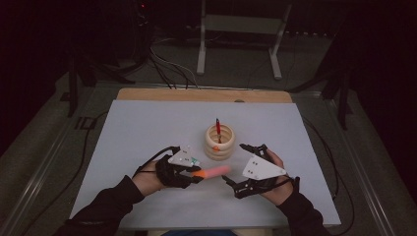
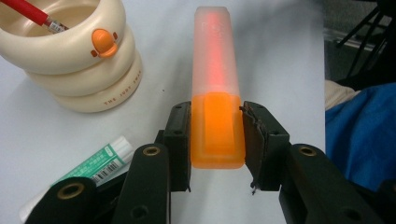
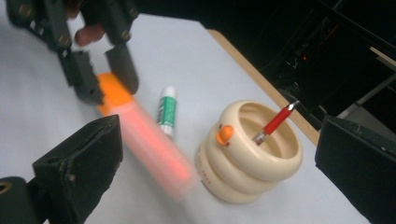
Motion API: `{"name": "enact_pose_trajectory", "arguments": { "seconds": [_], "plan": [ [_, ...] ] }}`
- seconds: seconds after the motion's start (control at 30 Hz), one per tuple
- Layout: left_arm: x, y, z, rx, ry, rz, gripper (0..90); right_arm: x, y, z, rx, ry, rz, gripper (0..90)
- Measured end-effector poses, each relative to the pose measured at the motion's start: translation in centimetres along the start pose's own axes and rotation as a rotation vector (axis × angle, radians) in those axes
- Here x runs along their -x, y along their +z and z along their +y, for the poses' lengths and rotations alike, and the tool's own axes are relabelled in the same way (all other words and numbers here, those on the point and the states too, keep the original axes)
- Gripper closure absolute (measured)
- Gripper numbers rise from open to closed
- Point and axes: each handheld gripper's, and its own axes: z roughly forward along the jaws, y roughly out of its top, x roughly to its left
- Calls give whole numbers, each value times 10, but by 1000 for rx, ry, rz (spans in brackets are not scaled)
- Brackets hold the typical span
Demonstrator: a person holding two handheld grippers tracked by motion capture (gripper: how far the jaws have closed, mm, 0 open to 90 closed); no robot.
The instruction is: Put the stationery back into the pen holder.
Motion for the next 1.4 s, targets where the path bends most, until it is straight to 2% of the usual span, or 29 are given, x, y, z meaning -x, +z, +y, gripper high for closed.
{"name": "enact_pose_trajectory", "arguments": {
  "seconds": [0.13,0.27,0.3,0.4,0.47,0.57,0.67,0.7,0.77,0.93,1.0,1.2,1.33,1.37,1.4],
  "plan": [
    [-1,-1,-1,-9,3,-12,658,-11,5,1,-44,-58,-13,44],
    [-3,0,-2,-9,-11,-19,658,-19,9,0,-80,-105,-8,68],
    [-4,0,-2,-12,-13,-21,658,-21,10,-1,-84,-114,-13,113],
    [-5,0,-2,-13,-15,-27,658,-29,14,-3,-120,-199,-49,178],
    [-6,0,-1,-8,-25,-29,658,-33,18,-4,-136,-217,-41,209],
    [-6,2,0,-7,-34,-34,658,-45,24,-7,-165,-272,-55,265],
    [-7,2,1,-5,-51,-40,658,-55,28,-9,-163,-315,-91,336],
    [-8,2,2,-10,-54,-38,658,-56,29,-9,-169,-363,-106,368],
    [-9,3,3,-5,-79,-41,658,-62,32,-9,-173,-408,-139,401],
    [-11,4,4,-7,-109,-41,658,-74,37,-9,-189,-532,-209,487],
    [-12,5,4,-11,-111,-44,658,-79,39,-9,-188,-583,-237,554],
    [-10,8,8,-16,-115,-57,658,-88,45,-9,-192,-720,-311,609],
    [-10,9,9,-16,-126,-63,658,-92,50,-12,-204,-787,-358,674],
    [-10,9,10,-18,-121,-60,658,-92,51,-12,-223,-811,-359,686],
    [-11,9,10,-12,-129,-61,658,-93,52,-14,-212,-825,-372,712]
  ]
}}
